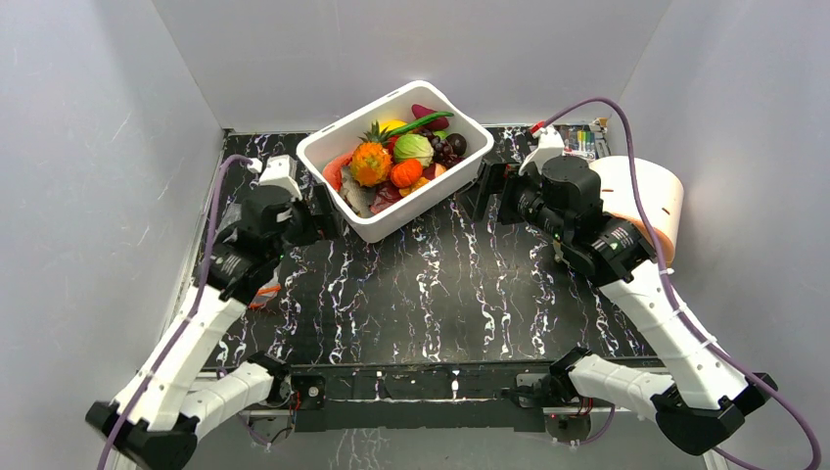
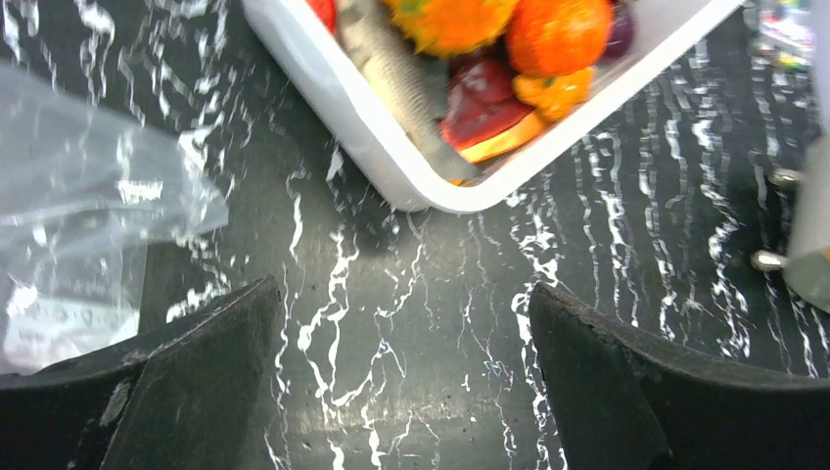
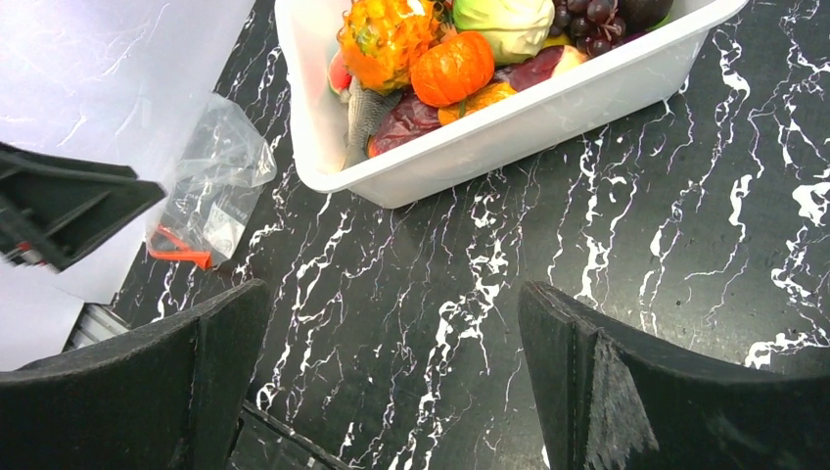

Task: Place the food in the zip-top bag and seal the zipper
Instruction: Pick up the zipper food storage bag at the center of the board.

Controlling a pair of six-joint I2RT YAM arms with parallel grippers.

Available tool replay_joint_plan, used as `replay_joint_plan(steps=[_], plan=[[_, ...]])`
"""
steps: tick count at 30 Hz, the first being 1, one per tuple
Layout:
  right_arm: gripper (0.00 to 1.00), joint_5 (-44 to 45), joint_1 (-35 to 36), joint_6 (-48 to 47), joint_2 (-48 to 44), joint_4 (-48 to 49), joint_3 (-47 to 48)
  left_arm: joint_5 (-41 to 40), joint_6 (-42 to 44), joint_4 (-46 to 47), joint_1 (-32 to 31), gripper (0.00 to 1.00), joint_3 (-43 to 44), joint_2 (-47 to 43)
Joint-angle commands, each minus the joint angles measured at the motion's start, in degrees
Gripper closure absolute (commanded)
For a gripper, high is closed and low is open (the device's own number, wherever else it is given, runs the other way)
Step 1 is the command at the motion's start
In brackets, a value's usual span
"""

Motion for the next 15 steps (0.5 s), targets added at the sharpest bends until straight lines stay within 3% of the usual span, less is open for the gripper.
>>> replay_joint_plan(steps=[1,4,8,12,15], plan=[[0.02,-0.3,0.0,0.5,-1.7,3.8,-0.9,-7.5,-12.3,-6.6,-0.2,0.02,2.3,5.5],[0.02,-0.8,-0.1,0.6,-1.7,3.6,-1.0,-9.2,-15.4,-7.3,-0.2,0.02,1.8,6.6],[0.02,-1.1,0.0,0.8,-2.3,3.9,-1.6,-9.5,-16.7,-6.2,-0.2,0.13,-1.7,6.4],[0.02,-1.2,0.0,1.1,-3.5,4.7,-2.4,-13.3,-23.6,-10.9,-0.2,0.25,-2.3,9.6],[0.02,-0.4,0.0,1.3,-4.2,4.5,-2.7,-16.8,-27.9,-13.9,-0.1,0.28,-2.5,12.0]])
